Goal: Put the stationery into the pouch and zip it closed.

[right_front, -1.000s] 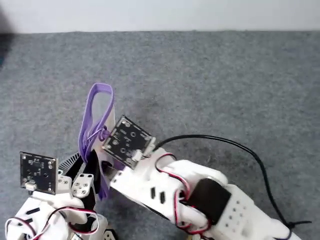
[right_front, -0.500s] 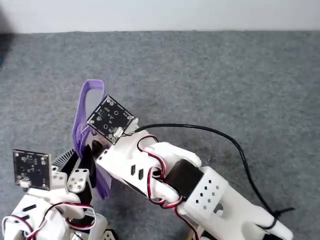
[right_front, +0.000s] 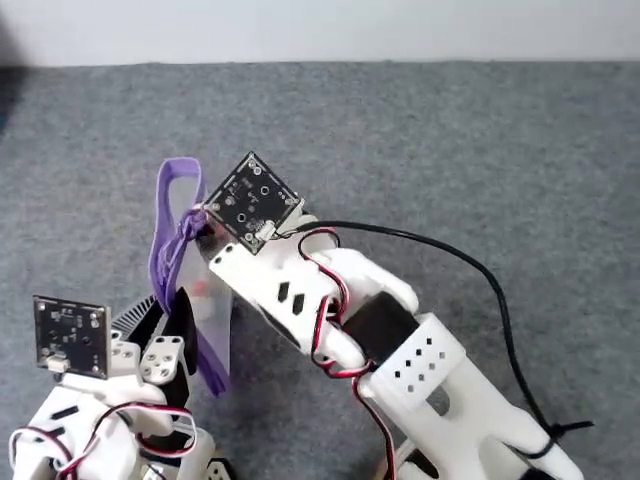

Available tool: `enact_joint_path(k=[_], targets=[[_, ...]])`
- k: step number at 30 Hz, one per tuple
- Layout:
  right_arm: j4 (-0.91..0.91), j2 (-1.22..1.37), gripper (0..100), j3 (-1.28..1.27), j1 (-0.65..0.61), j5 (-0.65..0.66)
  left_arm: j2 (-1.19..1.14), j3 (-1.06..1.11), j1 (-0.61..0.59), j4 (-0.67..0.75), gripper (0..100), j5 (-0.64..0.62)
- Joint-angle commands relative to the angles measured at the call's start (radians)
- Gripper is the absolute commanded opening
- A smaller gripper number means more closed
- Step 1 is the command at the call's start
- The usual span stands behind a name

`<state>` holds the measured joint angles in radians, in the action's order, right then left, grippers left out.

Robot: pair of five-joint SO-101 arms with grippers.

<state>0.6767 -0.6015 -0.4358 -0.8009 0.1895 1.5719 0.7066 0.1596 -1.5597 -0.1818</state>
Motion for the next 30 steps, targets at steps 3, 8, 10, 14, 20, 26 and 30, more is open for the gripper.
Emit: enact_joint_path(k=[3,8,10,14,20,26,30], targets=[[-0.120,0.079,0.7,0.015,0.134,0.052,0.012,-0.004,0.011,0.006,1,0.020],[-0.226,0.157,0.7,0.015,0.189,0.083,0.015,-0.004,0.012,0.005,1,0.020],[-0.252,0.166,0.7,0.017,0.197,0.089,0.015,-0.004,0.012,0.005,1,0.020],[-0.217,0.148,0.7,0.044,0.200,0.097,0.015,-0.004,0.012,-0.015,1,0.021],[-0.002,0.071,0.7,0.114,0.188,0.094,0.015,-0.004,0.012,-0.021,1,0.023],[0.127,-0.038,0.7,0.117,0.116,0.094,0.017,-0.007,0.002,0.055,8,0.023],[0.170,-0.099,0.7,0.118,0.077,0.100,0.015,-0.010,-0.021,0.121,19,0.023]])
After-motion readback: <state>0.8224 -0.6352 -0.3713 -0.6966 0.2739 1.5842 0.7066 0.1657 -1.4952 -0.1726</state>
